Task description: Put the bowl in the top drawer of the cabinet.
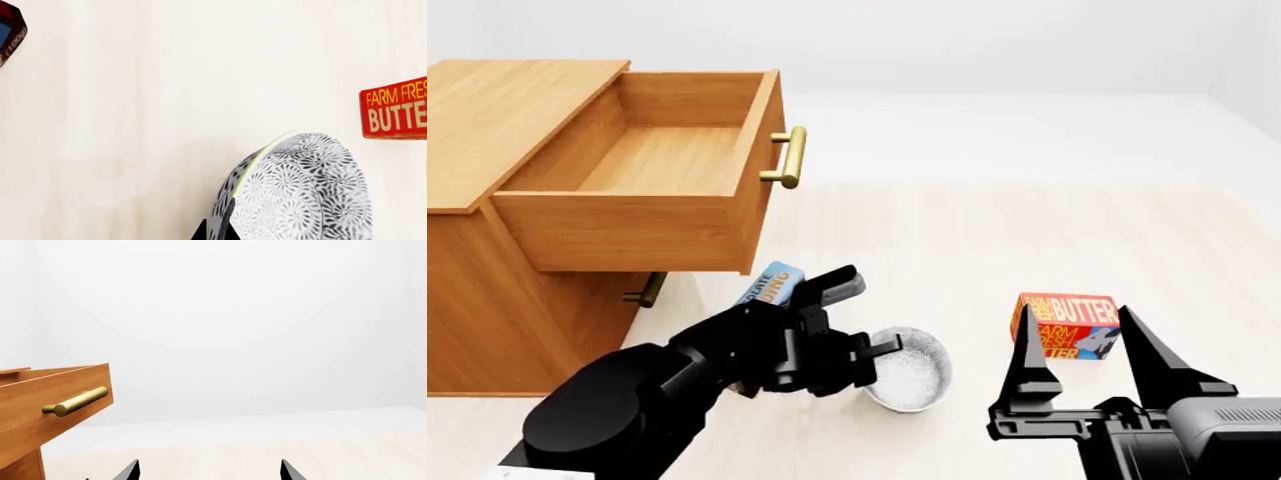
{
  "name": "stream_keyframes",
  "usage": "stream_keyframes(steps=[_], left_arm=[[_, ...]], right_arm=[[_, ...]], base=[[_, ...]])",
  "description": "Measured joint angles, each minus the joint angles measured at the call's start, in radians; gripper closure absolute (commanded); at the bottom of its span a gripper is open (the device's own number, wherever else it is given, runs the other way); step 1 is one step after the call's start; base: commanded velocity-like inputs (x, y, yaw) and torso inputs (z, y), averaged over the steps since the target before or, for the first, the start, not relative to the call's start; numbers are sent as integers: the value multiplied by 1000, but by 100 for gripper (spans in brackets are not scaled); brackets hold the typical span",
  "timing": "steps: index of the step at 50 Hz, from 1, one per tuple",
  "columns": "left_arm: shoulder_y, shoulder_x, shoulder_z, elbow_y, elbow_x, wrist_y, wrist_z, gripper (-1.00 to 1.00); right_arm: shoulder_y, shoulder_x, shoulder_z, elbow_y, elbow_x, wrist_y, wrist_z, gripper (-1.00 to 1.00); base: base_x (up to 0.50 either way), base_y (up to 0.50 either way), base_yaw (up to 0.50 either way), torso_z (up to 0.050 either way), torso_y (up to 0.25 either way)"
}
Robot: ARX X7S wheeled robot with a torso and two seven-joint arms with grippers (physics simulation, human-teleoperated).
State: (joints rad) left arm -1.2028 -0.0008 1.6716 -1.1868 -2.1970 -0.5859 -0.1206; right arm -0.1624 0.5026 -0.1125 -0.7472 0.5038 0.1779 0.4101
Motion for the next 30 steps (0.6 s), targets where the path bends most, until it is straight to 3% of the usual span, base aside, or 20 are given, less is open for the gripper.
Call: stream_keyframes(steps=[30], left_arm=[[-149, 0, -17, 91, 63, -7, -2, 100]], right_arm=[[-7, 17, -13, -64, -6, 21, 25, -100]], base=[[0, 0, 0, 0, 0]])
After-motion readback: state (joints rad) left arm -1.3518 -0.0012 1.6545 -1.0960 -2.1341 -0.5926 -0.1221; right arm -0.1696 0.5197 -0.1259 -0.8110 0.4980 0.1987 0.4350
